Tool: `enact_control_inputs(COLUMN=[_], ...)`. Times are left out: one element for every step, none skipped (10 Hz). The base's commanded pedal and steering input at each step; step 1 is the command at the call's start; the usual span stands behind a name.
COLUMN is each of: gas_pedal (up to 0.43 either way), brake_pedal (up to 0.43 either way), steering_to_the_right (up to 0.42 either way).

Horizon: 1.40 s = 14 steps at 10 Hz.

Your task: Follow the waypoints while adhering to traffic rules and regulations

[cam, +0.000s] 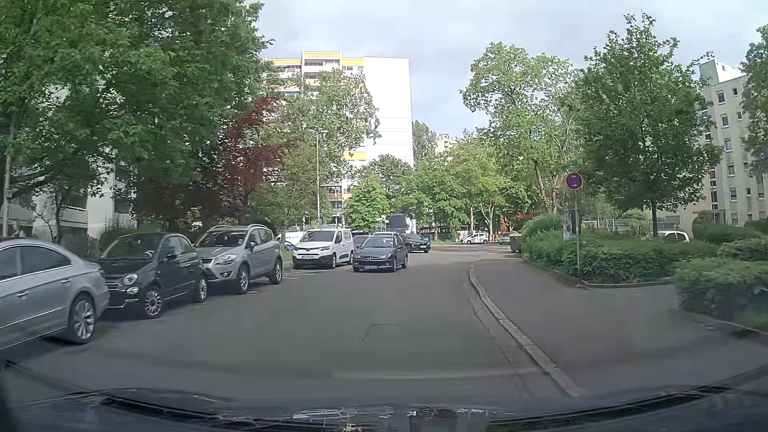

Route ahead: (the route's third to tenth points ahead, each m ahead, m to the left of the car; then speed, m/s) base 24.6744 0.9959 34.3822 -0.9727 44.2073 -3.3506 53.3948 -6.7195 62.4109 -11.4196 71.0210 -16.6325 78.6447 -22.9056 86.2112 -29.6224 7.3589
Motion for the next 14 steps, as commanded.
enact_control_inputs(gas_pedal=[0.039,0.039,0.039,0.039,0.0,0.0,0.0,0.0,0.0,0.0,0.0,0.0,0.0,0.0], brake_pedal=[0.0,0.0,0.0,0.0,0.0,0.0,0.0,0.018,0.073,0.11,0.128,0.146,0.152,0.159], steering_to_the_right=[0.036,0.035,0.035,0.034,0.034,0.034,0.033,0.03,0.029,0.026,0.024,0.024,0.025,0.026])
